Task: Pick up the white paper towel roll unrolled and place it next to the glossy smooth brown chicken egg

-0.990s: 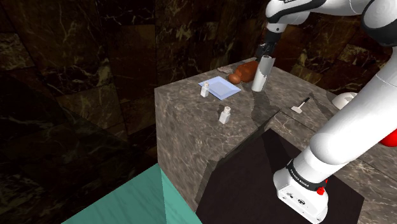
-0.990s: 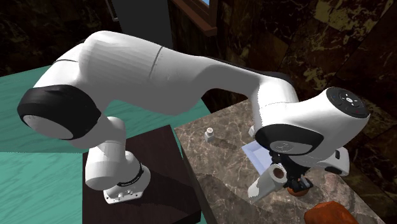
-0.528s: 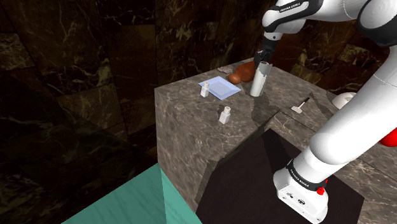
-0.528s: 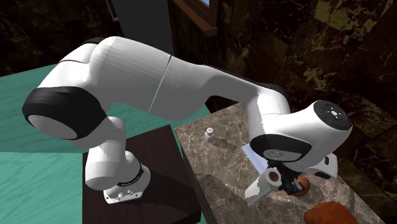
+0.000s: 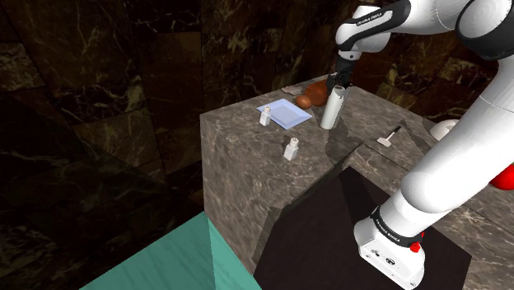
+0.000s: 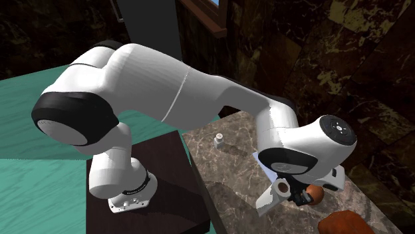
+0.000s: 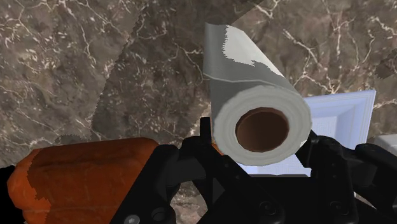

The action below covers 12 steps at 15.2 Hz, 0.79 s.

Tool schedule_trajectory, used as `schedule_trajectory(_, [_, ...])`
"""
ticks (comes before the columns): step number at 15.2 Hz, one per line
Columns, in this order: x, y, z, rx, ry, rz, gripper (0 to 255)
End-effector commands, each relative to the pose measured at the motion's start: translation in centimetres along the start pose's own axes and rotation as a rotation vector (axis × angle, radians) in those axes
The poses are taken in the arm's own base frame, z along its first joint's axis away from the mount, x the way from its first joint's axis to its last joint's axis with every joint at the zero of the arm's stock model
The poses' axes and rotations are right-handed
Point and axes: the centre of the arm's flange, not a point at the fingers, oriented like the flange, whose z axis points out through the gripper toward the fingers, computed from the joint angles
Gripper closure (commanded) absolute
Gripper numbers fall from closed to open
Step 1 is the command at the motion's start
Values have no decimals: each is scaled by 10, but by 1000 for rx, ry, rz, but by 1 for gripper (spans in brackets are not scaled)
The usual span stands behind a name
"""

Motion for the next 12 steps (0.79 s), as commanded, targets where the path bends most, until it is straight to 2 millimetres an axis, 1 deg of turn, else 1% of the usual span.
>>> schedule_trajectory(1, [0, 0, 0, 0, 0, 0, 255])
schedule_trajectory(4, [0, 0, 0, 0, 0, 0, 255])
schedule_trajectory(5, [0, 0, 0, 0, 0, 0, 0])
schedule_trajectory(10, [0, 0, 0, 0, 0, 0, 0])
schedule_trajectory(12, [0, 0, -26, 0, 0, 0, 0])
